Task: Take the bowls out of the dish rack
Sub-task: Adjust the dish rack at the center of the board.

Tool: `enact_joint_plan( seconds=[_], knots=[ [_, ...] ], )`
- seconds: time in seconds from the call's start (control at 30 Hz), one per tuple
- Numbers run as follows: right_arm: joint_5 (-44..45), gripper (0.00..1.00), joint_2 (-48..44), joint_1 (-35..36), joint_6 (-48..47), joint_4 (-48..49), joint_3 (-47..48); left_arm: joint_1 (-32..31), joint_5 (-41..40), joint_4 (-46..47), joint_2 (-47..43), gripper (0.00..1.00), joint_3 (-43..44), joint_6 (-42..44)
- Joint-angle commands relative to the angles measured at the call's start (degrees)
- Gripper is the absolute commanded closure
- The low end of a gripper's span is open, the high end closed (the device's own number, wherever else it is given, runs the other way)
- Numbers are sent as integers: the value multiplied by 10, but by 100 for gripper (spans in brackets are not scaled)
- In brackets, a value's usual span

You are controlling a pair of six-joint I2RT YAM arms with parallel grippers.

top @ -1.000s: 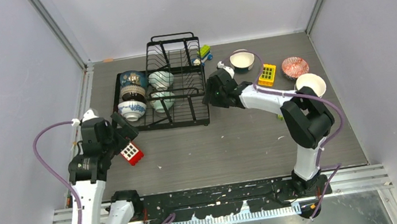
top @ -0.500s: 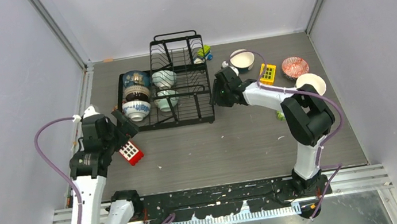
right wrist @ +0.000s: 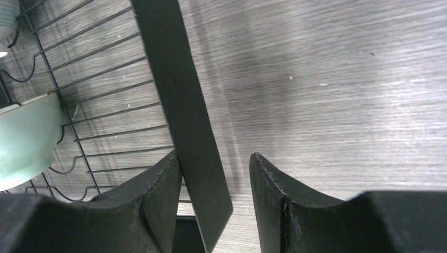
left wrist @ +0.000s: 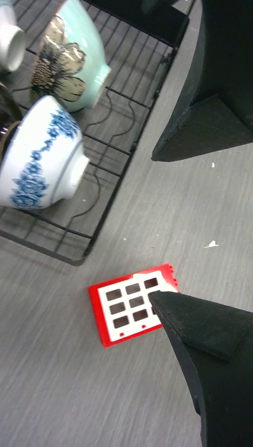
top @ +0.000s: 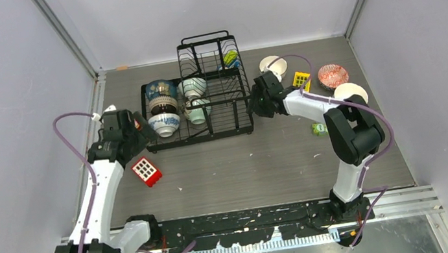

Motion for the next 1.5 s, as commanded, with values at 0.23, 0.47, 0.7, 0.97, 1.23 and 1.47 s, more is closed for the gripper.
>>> enact_joint_plan(
  seconds=[0.23, 0.47, 0.7, 0.97, 1.23, 1.47],
  knots=[
    [44, 29, -165, -13, 14, -56, -57, 33, -39, 73, 148, 15, 126, 50],
    [33, 29, -289, -14, 23, -80, -125, 67, -53, 80, 218, 24, 131, 78],
    [9, 29, -410, -13, 16, -109, -163, 68, -48, 105, 227, 33, 91, 99],
    [-24, 29, -462, -9, 28, -116, -166, 68, -17, 132, 214, 37, 30, 94],
    [-28, 28, -479, 18, 33, -129, -131, 68, -6, 145, 221, 43, 3, 86],
    [-7, 28, -487, 48, 32, -138, -115, 65, 13, 144, 224, 67, 2, 70]
  ],
)
